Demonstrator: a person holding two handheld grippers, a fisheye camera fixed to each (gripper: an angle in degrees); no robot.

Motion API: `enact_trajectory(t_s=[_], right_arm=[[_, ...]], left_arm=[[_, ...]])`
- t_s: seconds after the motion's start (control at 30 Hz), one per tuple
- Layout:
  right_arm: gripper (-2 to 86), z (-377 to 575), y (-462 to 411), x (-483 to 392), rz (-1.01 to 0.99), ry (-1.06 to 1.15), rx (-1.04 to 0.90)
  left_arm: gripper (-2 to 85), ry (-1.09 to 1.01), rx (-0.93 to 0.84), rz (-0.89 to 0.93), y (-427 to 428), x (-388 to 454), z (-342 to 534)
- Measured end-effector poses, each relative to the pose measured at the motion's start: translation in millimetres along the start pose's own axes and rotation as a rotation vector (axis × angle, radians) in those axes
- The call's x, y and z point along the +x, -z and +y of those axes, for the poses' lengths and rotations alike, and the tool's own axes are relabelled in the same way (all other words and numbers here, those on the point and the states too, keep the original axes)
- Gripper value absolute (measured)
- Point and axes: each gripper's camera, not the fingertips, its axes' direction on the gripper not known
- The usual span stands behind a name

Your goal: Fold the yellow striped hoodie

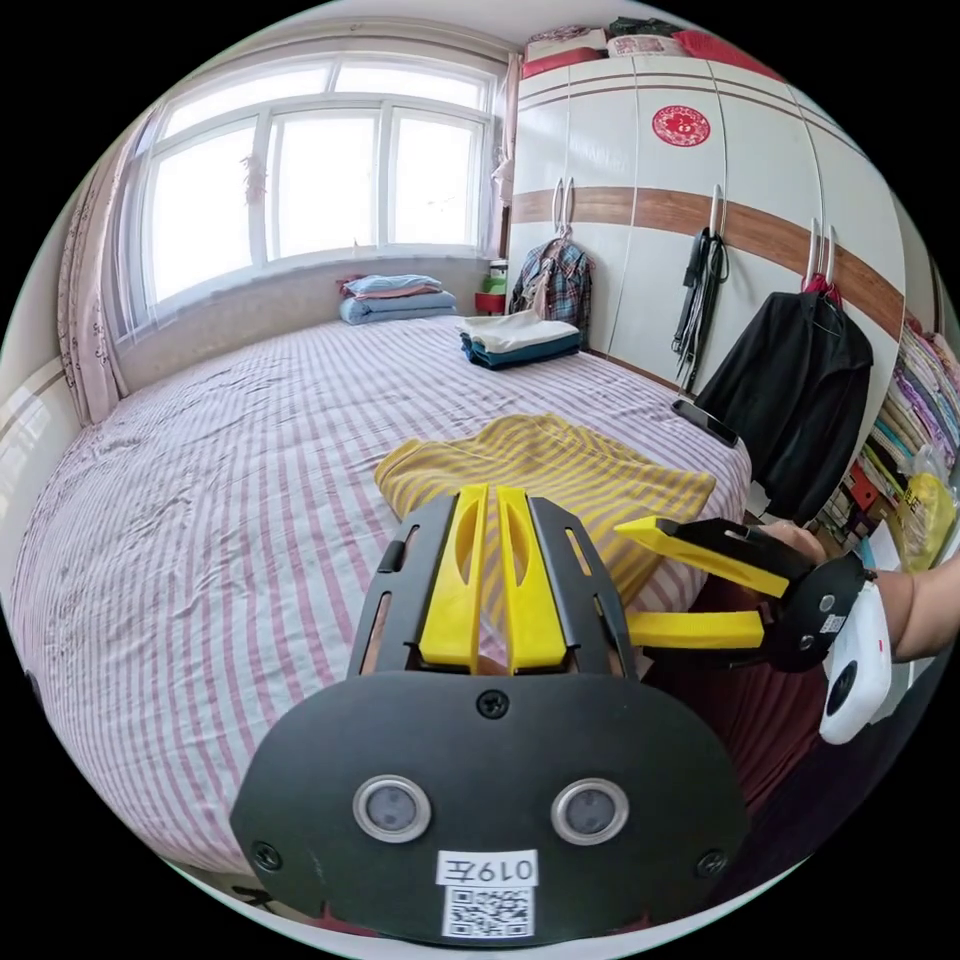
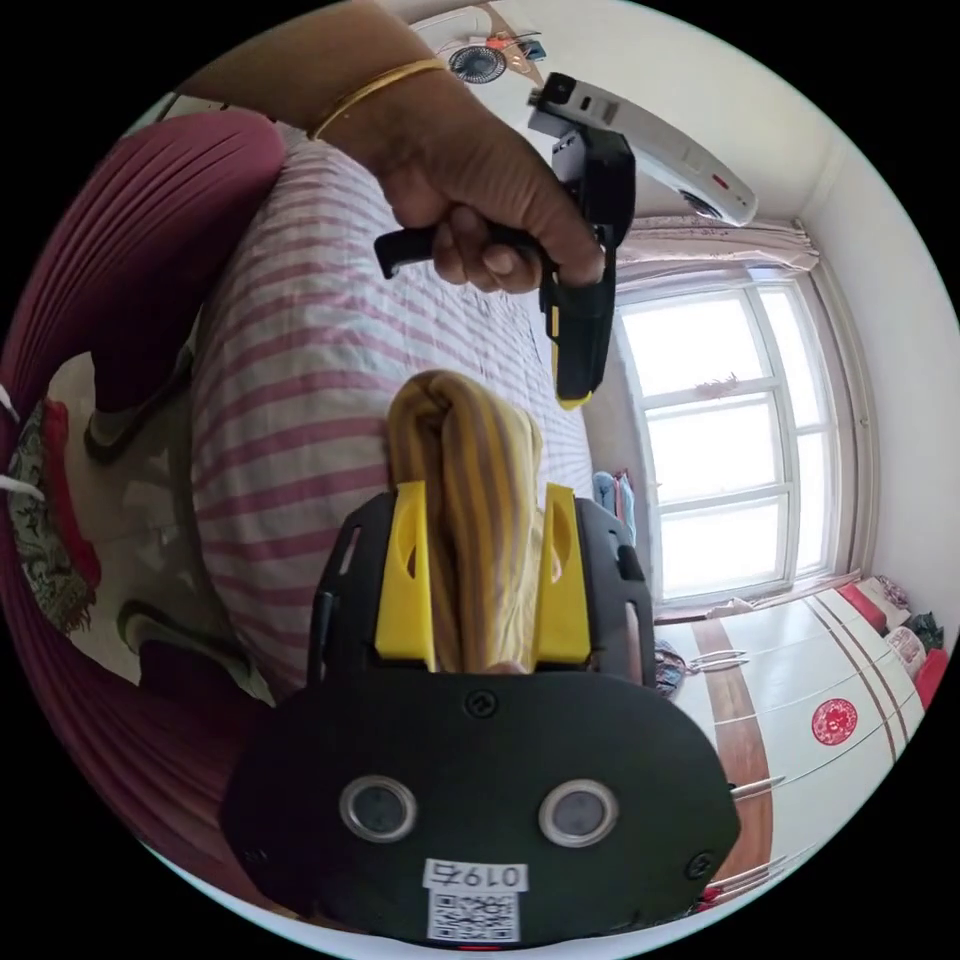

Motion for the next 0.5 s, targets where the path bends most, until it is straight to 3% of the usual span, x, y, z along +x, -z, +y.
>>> enact_trajectory(t_s=[0.37, 0.5], right_arm=[[7.6, -47.0, -20.3, -39.1, 0.115, 0.072, -0.04], [6.0, -57.2, -11.6, -19.4, 0.014, 0.014, -0.071]], left_arm=[[1.3, 0.005, -0.04, 0.038, -22.8, 1.1, -15.6], [1.2, -0.026, -0.038, 0.048, -21.6, 8.9, -22.4]])
